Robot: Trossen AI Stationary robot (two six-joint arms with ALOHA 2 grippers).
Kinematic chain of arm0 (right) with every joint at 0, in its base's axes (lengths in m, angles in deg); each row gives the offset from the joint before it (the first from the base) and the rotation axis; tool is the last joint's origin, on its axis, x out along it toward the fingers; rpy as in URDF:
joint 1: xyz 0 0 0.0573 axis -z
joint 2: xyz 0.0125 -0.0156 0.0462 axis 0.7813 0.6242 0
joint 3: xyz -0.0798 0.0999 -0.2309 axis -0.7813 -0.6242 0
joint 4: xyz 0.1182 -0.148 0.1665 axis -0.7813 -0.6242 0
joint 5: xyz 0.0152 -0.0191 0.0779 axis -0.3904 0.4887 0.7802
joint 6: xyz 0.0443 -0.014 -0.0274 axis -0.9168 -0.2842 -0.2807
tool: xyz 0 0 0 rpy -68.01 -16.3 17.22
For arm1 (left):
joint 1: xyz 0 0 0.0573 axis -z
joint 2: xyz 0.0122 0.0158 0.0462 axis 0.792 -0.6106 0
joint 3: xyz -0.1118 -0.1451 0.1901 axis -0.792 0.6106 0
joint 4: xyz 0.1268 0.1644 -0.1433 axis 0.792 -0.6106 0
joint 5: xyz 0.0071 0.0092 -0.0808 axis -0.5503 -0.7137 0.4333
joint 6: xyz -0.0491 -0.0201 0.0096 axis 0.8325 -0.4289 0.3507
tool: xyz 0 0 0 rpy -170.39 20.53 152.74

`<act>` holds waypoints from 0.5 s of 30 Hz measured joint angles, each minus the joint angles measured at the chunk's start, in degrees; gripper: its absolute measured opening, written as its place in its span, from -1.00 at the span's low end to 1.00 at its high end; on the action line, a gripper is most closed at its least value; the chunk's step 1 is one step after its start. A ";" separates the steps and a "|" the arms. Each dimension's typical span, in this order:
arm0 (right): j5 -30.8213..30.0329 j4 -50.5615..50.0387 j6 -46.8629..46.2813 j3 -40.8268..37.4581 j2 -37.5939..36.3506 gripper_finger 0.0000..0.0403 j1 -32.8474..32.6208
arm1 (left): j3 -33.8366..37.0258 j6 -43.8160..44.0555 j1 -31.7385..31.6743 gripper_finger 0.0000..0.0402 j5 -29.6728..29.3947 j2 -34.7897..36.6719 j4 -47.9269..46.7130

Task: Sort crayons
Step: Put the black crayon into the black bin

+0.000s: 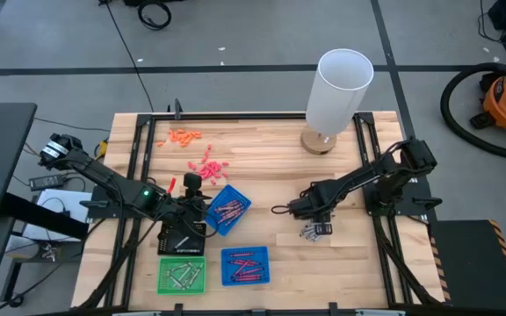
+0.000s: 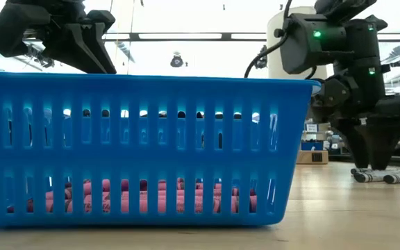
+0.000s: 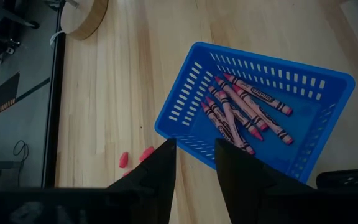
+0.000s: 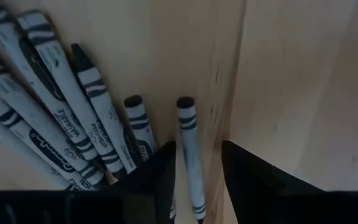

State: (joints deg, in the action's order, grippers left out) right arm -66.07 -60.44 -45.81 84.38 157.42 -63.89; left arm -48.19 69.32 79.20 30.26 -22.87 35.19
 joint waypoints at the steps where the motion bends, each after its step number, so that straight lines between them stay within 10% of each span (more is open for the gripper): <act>1: 0.29 0.34 0.61 0.02 0.00 -0.33 0.61 | 0.00 0.01 0.00 -0.40 0.00 0.00 -0.02; 15: 2.68 4.39 7.87 0.02 -0.11 -0.76 5.55 | 0.00 0.58 0.02 -0.40 0.02 -0.02 -0.81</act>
State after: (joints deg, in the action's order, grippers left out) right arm -63.39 -56.04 -37.95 84.40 157.31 -58.34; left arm -48.19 69.90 79.22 30.28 -22.88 34.38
